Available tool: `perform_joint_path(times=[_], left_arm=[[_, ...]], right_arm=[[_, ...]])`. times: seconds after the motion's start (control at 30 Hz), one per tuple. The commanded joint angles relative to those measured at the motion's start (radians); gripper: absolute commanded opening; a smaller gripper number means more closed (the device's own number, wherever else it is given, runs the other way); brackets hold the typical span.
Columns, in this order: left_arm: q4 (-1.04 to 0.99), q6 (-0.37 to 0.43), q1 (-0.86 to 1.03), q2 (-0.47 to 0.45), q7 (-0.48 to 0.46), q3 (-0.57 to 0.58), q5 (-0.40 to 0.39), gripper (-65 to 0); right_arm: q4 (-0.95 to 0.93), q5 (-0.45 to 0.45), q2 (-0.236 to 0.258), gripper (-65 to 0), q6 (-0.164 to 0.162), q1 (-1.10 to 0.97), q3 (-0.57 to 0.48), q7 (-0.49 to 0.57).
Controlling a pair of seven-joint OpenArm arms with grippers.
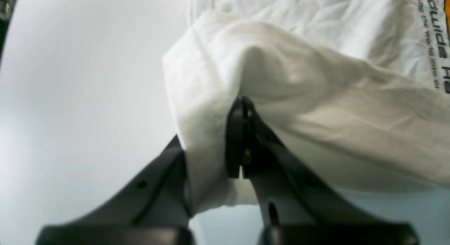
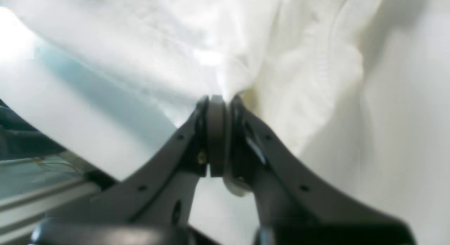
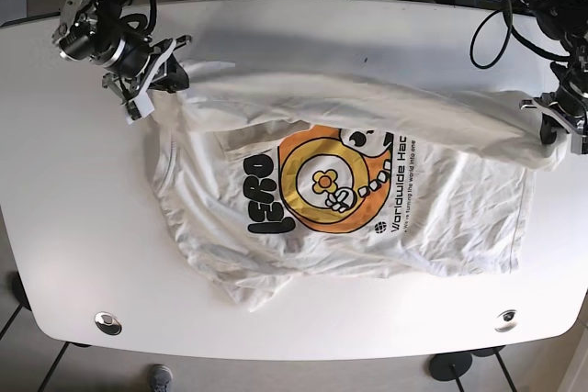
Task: Fold the T-shirt properly
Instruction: 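Pull the held shirt edge taut with both grippers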
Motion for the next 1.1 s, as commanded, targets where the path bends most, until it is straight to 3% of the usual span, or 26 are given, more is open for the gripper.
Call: perform_joint_path(times=[0.03,0.23,0.47,0.57,0.7,0.83,0.9,0.93,1.03,1.1], left_arm=[[0.054,0.002,0.009,-0.024,-0.021,-0.012,-0.008,-63.9],[0.105,0.002,0.013,0.015,-0.018,-0.019,-0.008,-63.9],[-0.012,0.002,-0.047,0.008,-0.021,-0.015,-0.002,-63.7],[-0.105,0.002,-0.073,-0.041,-0.022,-0.012,-0.007,-63.7],[-0.199,0.002,-0.117,-0.057,-0.024,-0.010,-0.001,-62.5],[-0.282,0.002,-0.134,-0.093,-0.032,0.036,-0.002,-39.3],[-0.291,0.002,-0.145,-0.092,-0.068,0.041,-0.001,-28.9],[-0.298,0.002,-0.142,-0.092,-0.098,0.042,-0.001,-26.0],[-0.305,0.002,-0.143,-0.116,-0.136,0.042,-0.005,-25.6],[-0.303,0.002,-0.143,-0.135,-0.156,0.036,-0.007,-25.6]], right_arm=[[0.057,0.025,0.012,-63.4,0.006,-0.021,0.045,0.020],[0.051,0.016,0.047,-63.4,0.006,0.039,0.106,0.020],[-0.173,0.010,0.052,-63.4,0.006,0.242,0.102,0.020],[-0.277,0.005,0.056,-63.4,0.006,0.311,0.102,0.023],[-0.314,-0.116,0.061,-63.3,0.006,0.358,0.057,0.032],[-0.314,-0.136,0.061,-62.5,0.006,0.343,-0.012,0.114],[-0.308,-0.130,0.061,-55.2,0.006,0.328,-0.013,0.128],[-0.305,-0.128,0.062,-44.5,0.006,0.326,-0.013,0.125],[-0.172,-0.127,0.066,-20.3,0.006,0.277,-0.007,0.123],[-0.055,-0.127,0.066,-9.5,0.006,0.219,-0.007,0.123]])
